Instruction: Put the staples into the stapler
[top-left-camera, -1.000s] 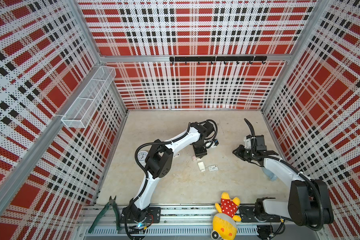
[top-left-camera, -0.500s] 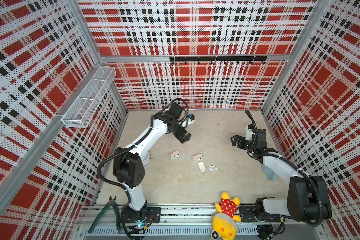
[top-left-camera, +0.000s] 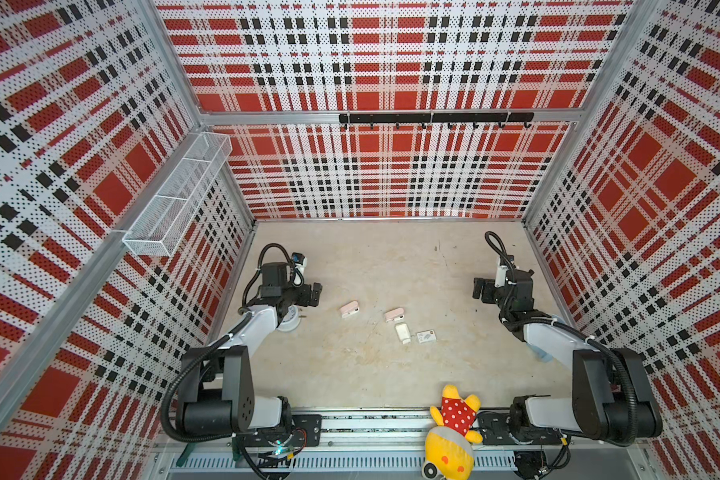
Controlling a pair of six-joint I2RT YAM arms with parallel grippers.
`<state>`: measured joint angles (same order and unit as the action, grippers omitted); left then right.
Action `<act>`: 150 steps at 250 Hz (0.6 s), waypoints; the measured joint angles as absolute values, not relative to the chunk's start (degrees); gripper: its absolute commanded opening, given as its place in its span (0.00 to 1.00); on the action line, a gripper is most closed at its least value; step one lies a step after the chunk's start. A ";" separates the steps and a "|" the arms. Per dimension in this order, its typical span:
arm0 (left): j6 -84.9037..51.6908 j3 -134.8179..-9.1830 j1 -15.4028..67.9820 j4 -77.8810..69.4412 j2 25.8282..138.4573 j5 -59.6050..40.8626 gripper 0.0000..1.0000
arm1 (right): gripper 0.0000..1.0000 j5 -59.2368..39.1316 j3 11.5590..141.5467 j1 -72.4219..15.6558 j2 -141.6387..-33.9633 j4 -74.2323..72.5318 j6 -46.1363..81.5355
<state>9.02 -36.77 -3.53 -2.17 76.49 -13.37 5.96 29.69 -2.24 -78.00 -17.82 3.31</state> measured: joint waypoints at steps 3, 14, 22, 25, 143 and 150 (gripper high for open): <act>8.95 -35.92 -3.73 -3.49 75.96 -13.41 0.99 | 1.00 6.07 29.23 -2.22 -78.04 -18.50 3.07; 8.40 -32.60 -4.40 -8.88 74.30 -13.80 1.00 | 1.00 6.63 27.44 -2.20 -78.52 -21.43 2.15; 7.66 -29.98 -4.99 -13.32 73.36 -14.41 0.99 | 1.00 7.01 26.30 -2.15 -79.15 -23.92 1.48; 7.42 -29.26 -5.17 -14.61 73.21 -14.57 0.99 | 1.00 7.18 26.00 -2.15 -79.44 -24.64 1.21; 1.13 -11.99 -4.08 -65.19 90.02 -14.70 1.00 | 1.00 7.40 21.63 -1.78 -90.78 -47.77 -0.56; 1.08 -11.97 -3.81 -66.96 90.85 -14.02 0.99 | 1.00 7.16 21.63 -1.76 -90.80 -48.29 -0.64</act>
